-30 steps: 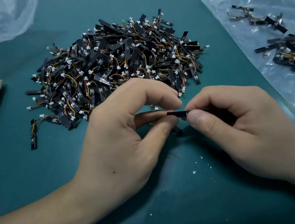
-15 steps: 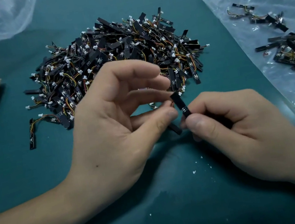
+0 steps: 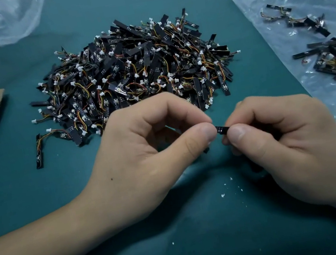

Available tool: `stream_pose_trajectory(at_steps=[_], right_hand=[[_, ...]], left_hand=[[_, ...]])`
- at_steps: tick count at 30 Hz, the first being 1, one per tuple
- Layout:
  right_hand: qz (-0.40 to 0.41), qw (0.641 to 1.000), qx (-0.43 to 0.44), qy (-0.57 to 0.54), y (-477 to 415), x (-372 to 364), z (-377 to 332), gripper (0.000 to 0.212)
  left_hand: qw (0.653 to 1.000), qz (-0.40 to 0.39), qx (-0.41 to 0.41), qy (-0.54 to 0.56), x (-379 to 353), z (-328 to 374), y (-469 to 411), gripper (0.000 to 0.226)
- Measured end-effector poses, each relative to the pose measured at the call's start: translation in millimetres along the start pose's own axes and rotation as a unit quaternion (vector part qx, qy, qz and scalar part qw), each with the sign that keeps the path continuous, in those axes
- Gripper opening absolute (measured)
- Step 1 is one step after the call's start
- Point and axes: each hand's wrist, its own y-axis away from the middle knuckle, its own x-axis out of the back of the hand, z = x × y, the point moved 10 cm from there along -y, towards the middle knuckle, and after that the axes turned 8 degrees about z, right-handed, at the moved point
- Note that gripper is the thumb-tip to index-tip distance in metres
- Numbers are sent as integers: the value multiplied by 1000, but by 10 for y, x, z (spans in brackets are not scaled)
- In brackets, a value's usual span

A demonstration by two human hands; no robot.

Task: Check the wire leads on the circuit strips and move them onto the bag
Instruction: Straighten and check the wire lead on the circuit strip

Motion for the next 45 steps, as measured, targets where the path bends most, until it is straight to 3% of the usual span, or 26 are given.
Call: stream_pose_trajectory(at_steps=[10,45], right_hand=[[28,999,-1,-38,35,36,-22,9],[18,1000,7,-8,31,41,-36,10]], left_hand=[[994,13,-10,-104,9,-3,11,7],[995,-30,26,-88,-46,-71,47,14]])
